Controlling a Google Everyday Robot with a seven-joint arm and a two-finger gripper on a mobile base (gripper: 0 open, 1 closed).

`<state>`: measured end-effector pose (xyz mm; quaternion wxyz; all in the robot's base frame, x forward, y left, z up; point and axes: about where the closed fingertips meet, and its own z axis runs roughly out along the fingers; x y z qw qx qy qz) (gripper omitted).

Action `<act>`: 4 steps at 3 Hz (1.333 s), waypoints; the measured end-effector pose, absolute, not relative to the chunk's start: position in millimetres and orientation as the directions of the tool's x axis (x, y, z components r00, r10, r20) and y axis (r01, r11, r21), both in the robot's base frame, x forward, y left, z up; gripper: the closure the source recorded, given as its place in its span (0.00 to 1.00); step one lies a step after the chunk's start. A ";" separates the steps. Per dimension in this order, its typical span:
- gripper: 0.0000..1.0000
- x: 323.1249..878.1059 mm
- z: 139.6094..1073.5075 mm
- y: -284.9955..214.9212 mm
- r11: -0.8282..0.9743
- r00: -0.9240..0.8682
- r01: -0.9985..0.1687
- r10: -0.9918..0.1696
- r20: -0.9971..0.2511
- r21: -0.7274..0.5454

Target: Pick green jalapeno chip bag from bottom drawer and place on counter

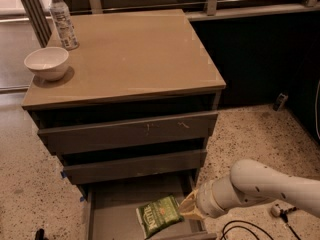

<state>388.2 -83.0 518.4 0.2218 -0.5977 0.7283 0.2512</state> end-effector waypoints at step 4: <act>1.00 488.1 323.2 -104.3 0.208 -0.160 -0.978 -0.739 -0.655 0.004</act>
Offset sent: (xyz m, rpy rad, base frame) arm 0.0620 -0.0357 -0.1448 -0.0381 -0.1341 -0.0826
